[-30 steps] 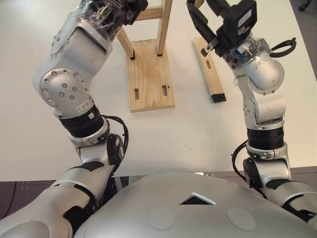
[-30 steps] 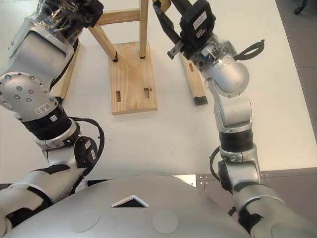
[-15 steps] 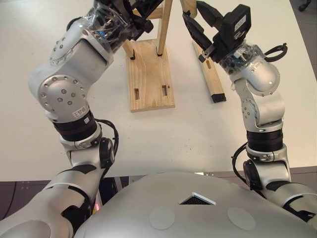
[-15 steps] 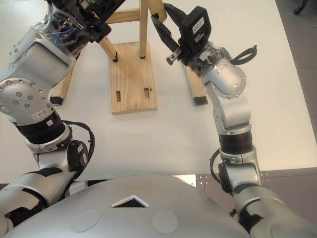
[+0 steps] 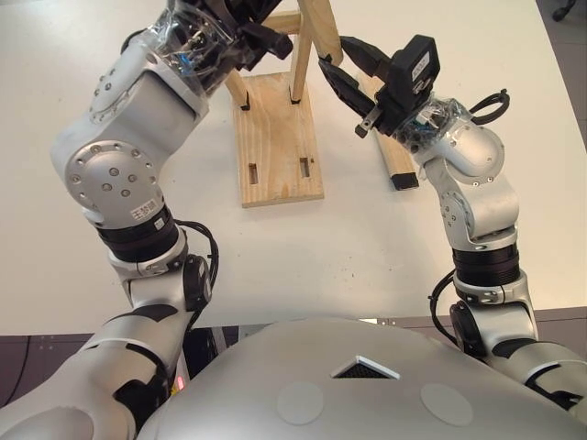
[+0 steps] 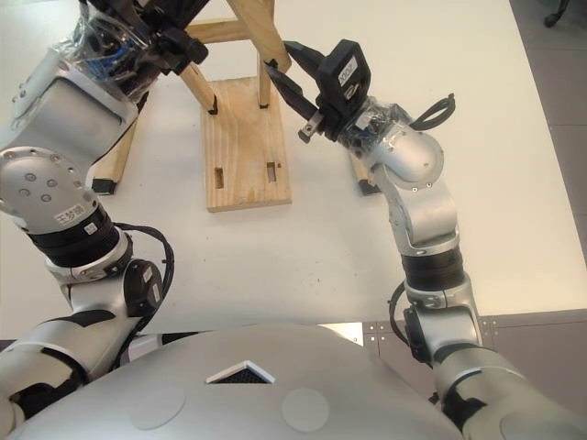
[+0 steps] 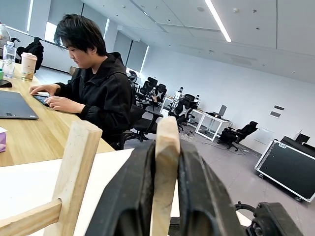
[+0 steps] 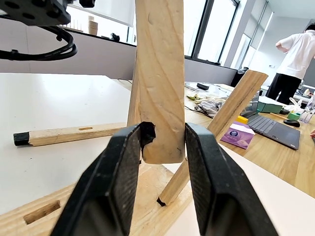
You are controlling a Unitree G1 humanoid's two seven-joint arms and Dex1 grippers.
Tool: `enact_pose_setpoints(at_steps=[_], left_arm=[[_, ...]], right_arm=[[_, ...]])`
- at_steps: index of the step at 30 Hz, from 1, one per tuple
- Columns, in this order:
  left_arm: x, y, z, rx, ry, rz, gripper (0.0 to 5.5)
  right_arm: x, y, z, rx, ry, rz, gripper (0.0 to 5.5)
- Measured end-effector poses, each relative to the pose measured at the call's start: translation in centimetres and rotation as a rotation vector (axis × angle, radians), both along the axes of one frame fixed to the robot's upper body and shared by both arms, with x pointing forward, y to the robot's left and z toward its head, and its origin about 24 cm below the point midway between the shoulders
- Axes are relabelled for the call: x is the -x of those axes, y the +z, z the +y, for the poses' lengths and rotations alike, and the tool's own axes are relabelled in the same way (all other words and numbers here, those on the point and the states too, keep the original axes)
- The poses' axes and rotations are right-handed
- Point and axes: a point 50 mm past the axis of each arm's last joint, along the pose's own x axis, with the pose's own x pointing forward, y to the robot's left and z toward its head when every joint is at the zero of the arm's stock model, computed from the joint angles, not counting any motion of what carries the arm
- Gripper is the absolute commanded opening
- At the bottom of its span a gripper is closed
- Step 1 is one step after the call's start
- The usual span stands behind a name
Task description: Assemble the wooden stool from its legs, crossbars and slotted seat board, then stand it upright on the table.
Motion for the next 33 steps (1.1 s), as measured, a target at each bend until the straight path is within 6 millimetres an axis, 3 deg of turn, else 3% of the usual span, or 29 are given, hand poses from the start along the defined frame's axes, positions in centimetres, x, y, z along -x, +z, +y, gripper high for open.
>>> enact_pose_setpoints(at_steps=[1,5,8,13,15,18,21,23,28,33], left_arm=[[0.0,0.0,0.1,0.001,0.005,0.003,0.41],[-0.3,-0.2,0.3,0.003,0.032,0.016,0.38],[-0.4,-1.0,1.8,-0.023,0.143,0.041,0.38],[2.8,-5.8,6.7,-0.082,0.545,0.295,0.38],[3.4,-6.9,6.8,-0.115,0.577,0.374,0.38],[3.1,-6.4,7.1,-0.16,0.606,0.327,0.38],[1.7,-5.3,10.1,-0.284,0.717,0.199,0.38],[0.7,-6.0,12.4,-0.38,0.739,0.169,0.38],[-0.8,-9.6,17.6,-0.422,0.716,0.196,0.38],[-1.4,-10.0,21.5,-0.373,0.739,0.157,0.38]], right_arm=[[0.0,0.0,0.0,0.0,0.0,0.001,1.31],[0.0,-0.1,0.1,0.009,0.001,0.006,2.23],[-0.1,-1.3,0.5,0.102,-0.027,0.033,2.68],[-1.2,-5.8,-1.2,0.367,-0.172,0.156,3.42],[-1.1,-6.5,-1.7,0.395,-0.227,0.182,3.42],[-0.4,-7.3,-2.3,0.417,-0.281,0.211,3.42],[-0.3,-7.4,-2.4,0.428,-0.29,0.207,3.42],[-0.4,-7.5,-2.4,0.427,-0.289,0.207,3.42],[-0.7,-7.9,-2.6,0.424,-0.288,0.209,3.42],[-1.0,-7.7,-2.5,0.4,-0.271,0.195,3.42]])
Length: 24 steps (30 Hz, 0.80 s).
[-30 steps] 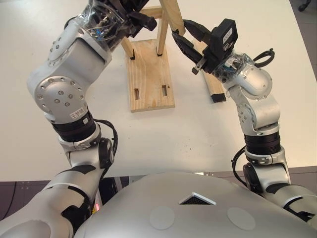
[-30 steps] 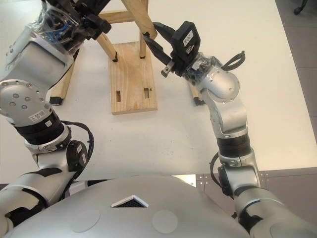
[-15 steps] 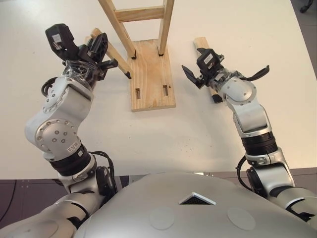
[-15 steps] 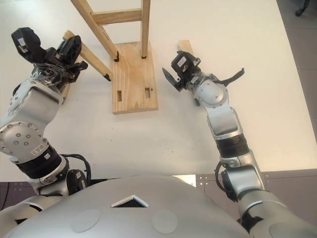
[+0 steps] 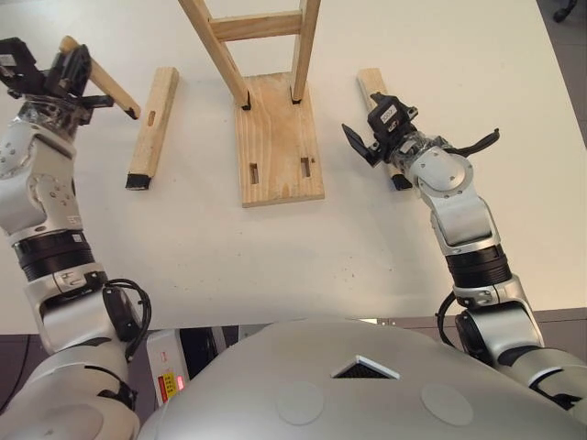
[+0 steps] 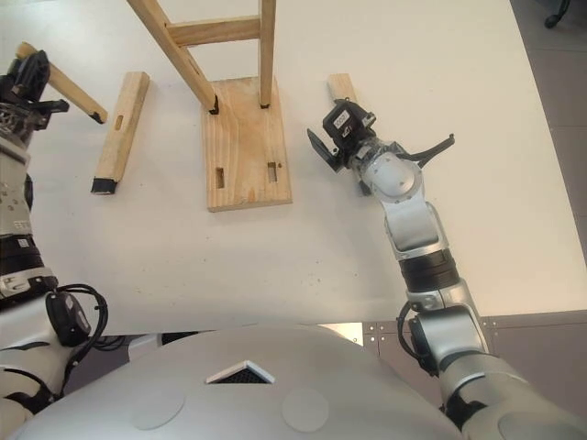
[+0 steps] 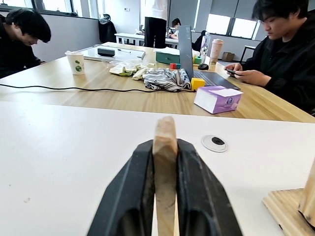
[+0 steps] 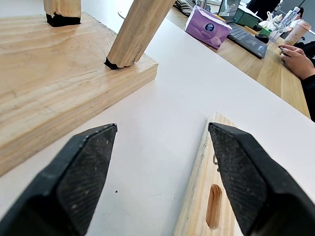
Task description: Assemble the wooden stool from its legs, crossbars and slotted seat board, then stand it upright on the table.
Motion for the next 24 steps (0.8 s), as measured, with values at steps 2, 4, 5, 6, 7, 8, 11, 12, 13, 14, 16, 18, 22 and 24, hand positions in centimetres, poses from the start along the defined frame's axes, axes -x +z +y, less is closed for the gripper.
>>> enact_pose_setpoints(at_steps=[2,4,5,6,7,8,11,12,13,14,16,18,22,24], left_arm=[[-0.1,-0.3,0.4,0.023,-0.015,-0.008,0.38],[0.1,-0.4,0.5,0.043,-0.037,-0.021,0.38],[0.1,-0.3,0.6,0.049,-0.046,-0.029,0.38],[0.2,-0.2,0.5,0.057,-0.053,-0.038,0.38],[0.2,-0.1,0.4,0.065,-0.061,-0.043,0.38],[0.2,-0.1,0.3,0.07,-0.065,-0.044,0.38],[0.5,-0.5,0.4,0.119,-0.062,-0.04,0.38],[0.5,-0.7,0.4,0.143,-0.058,-0.041,0.38],[0.6,-1.0,0.3,0.165,-0.056,-0.04,0.38],[0.6,-1.4,0.1,0.187,-0.056,-0.039,0.38],[0.7,-2.6,-0.3,0.233,-0.054,-0.025,0.38],[0.6,-3.2,-0.4,0.262,-0.049,-0.046,0.38],[0.3,-4.0,-0.2,0.213,-0.017,-0.078,0.38],[0.2,-4.0,-0.3,0.189,-0.024,-0.088,0.38]], right_arm=[[0.0,0.0,0.0,-0.008,0.004,0.003,3.42],[0.0,0.0,0.1,-0.012,0.01,0.008,3.42],[0.0,0.0,0.0,-0.016,0.01,0.01,3.42],[0.0,0.0,0.0,-0.017,0.009,0.01,3.42],[0.0,0.0,-0.1,-0.018,0.005,0.01,3.42],[0.0,0.0,-0.1,-0.019,0.003,0.01,3.42],[-0.1,0.0,-0.2,-0.019,0.0,0.01,3.42],[-0.1,0.0,-0.2,-0.019,0.002,0.011,3.42],[-0.1,0.0,-0.2,-0.018,0.004,0.013,3.42],[-0.1,0.0,-0.2,-0.017,0.007,0.015,3.42],[-0.1,0.0,-0.3,-0.015,0.016,0.022,3.42],[-0.3,0.0,-0.3,-0.012,0.019,0.027,3.42],[-0.7,0.3,-0.2,-0.009,0.041,0.028,3.42],[-0.6,0.3,-0.2,-0.009,0.053,0.034,3.42]])
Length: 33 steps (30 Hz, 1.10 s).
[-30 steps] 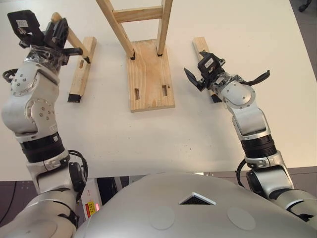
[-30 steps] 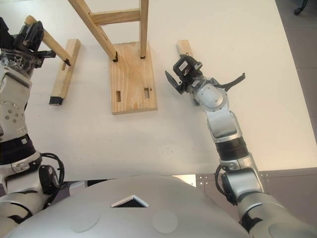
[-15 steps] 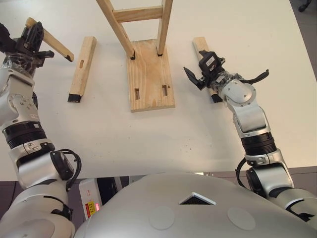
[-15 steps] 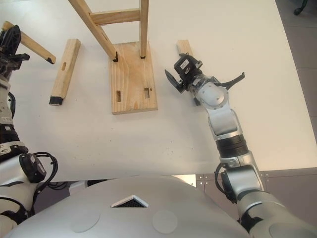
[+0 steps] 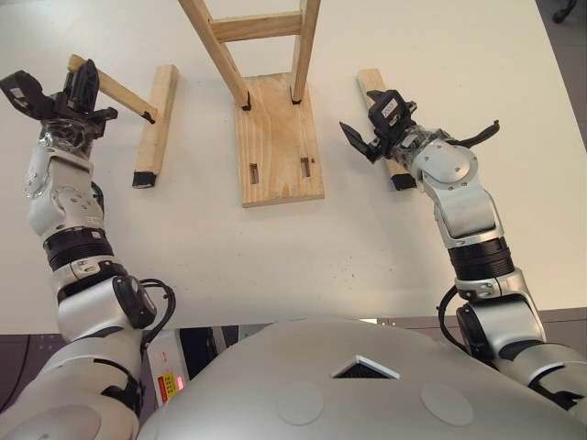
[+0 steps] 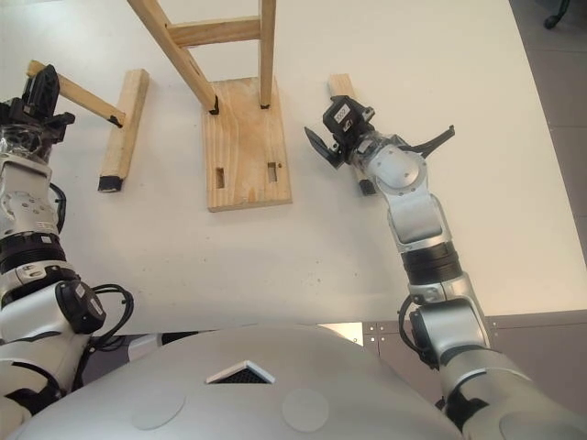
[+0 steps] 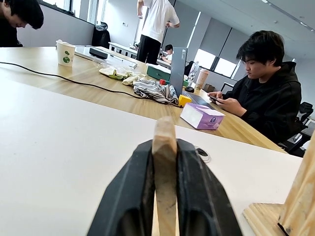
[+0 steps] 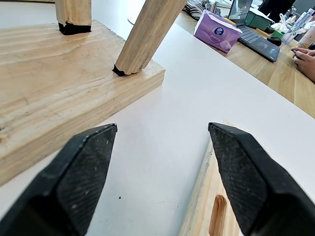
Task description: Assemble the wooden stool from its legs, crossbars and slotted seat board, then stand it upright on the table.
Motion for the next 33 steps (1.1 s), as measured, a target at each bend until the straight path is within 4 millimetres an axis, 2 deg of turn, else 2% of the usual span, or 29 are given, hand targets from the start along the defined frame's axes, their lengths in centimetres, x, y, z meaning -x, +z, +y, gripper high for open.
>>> enact_pose_setpoints(at_steps=[5,8,12,16,19,20,21,23,26,33], left_arm=[[-0.1,0.4,-0.3,-0.025,-0.048,0.011,0.38],[0.2,0.1,-1.3,-0.178,-0.104,0.023,0.38],[1.8,-1.8,-3.6,-0.395,-0.09,-0.017,0.38],[3.0,-3.2,-4.2,-0.371,-0.024,-0.036,0.38],[3.0,-3.1,-3.5,-0.329,0.007,-0.041,0.38],[2.9,-3.1,-3.3,-0.312,0.014,-0.042,0.75],[2.8,-3.1,-3.1,-0.294,0.017,-0.03,0.75],[4.1,-6.3,-2.6,-0.217,0.005,0.201,0.59],[3.1,-5.4,-2.1,-0.238,-0.036,0.315,0.57],[2.7,-3.1,-2.9,-0.334,-0.092,0.437,1.66]], right_arm=[[0.1,0.0,0.1,0.0,0.017,0.009,3.42],[0.1,0.0,0.1,0.0,0.018,0.008,3.42],[0.1,-0.1,0.1,0.001,0.016,0.008,3.42],[0.1,-0.1,0.1,0.0,0.015,0.011,3.42],[0.1,-0.2,0.1,0.0,0.015,0.012,3.42],[0.1,-0.2,0.1,0.0,0.015,0.012,3.42],[0.1,-0.2,0.1,0.0,0.015,0.012,3.42],[0.2,-0.2,-0.1,0.003,0.01,0.014,3.42],[0.2,-0.3,0.0,0.002,0.01,0.018,3.42],[0.2,-0.4,0.0,0.009,-0.004,0.008,3.42]])
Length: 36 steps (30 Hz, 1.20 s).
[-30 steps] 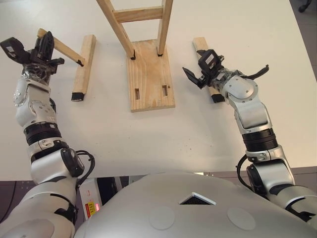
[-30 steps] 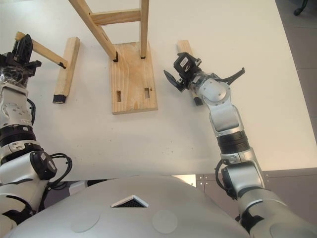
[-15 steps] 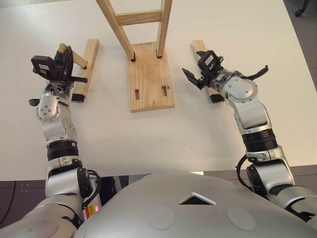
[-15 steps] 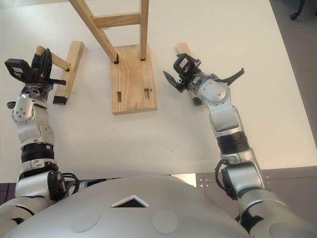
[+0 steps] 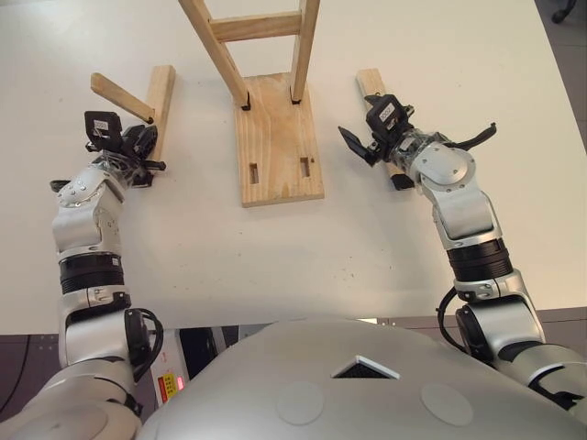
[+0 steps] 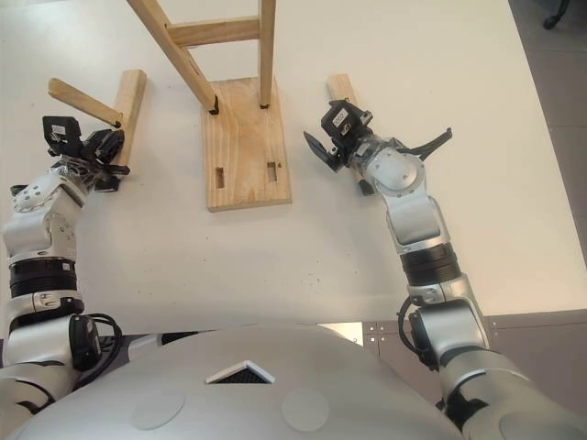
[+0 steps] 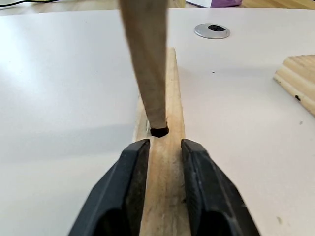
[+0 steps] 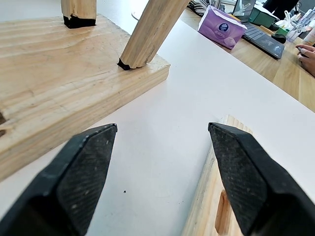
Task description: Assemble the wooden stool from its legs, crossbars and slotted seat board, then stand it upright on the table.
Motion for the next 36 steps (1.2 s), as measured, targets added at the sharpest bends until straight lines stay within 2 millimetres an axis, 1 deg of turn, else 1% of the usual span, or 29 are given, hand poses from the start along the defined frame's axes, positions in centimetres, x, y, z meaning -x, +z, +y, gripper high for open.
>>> enact_pose_setpoints(at_steps=[3,4,6,8,9,10,12,13,16,18,21,22,26,28,30,31,36], left_arm=[[0.6,1.8,0.5,-0.029,0.015,0.027,2.02],[1.0,2.7,0.8,-0.049,0.023,0.031,2.17],[1.6,3.3,1.0,-0.067,0.026,0.049,2.47],[2.3,2.9,1.1,-0.063,0.041,0.09,2.47],[2.6,2.6,1.2,-0.057,0.047,0.109,2.68],[2.7,2.2,1.1,-0.043,0.053,0.119,2.71],[2.8,1.2,0.8,-0.004,0.069,0.141,3.01],[2.8,0.9,0.6,0.003,0.068,0.143,3.05],[2.6,0.6,0.1,0.001,0.049,0.149,3.05],[2.8,-0.4,0.1,0.002,0.051,0.188,3.05],[2.8,-0.5,0.2,-0.002,0.048,0.189,3.05],[2.8,-0.5,0.2,-0.003,0.047,0.189,2.87],[3.0,-0.3,0.0,0.001,0.019,0.184,2.41],[2.9,0.1,-0.3,0.006,-0.015,0.166,2.12],[2.7,1.1,-0.1,-0.016,-0.052,0.148,1.78],[2.7,1.3,0.0,-0.02,-0.059,0.15,1.68],[2.9,1.2,0.0,0.001,-0.066,0.177,1.02]], right_arm=[[0.1,-0.1,-0.1,0.0,-0.007,0.0,3.42],[0.1,-0.2,-0.1,0.001,-0.014,0.001,3.42],[0.3,-0.4,-0.2,0.001,-0.021,0.006,3.42],[0.5,-0.6,-0.2,0.0,-0.024,0.011,3.42],[0.5,-0.6,-0.2,0.0,-0.025,0.012,3.42],[0.5,-0.6,-0.2,0.0,-0.025,0.012,3.42],[0.5,-0.6,-0.2,0.0,-0.025,0.012,3.42],[0.5,-0.6,-0.3,0.0,-0.026,0.011,3.42],[0.4,-0.5,-0.3,-0.001,-0.025,0.01,3.42],[0.4,-0.5,-0.2,0.0,-0.025,0.01,3.42],[0.4,-0.6,-0.2,-0.001,-0.023,0.011,3.42],[0.4,-0.6,-0.2,-0.001,-0.023,0.011,3.42],[0.4,-0.6,-0.2,0.0,-0.023,0.01,3.42],[0.4,-0.6,-0.2,-0.001,-0.023,0.01,3.42],[0.5,-0.6,-0.2,0.0,-0.023,0.011,3.42],[0.5,-0.6,-0.1,0.001,-0.023,0.012,3.42],[0.5,-0.7,0.0,0.004,-0.027,0.01,3.42]])
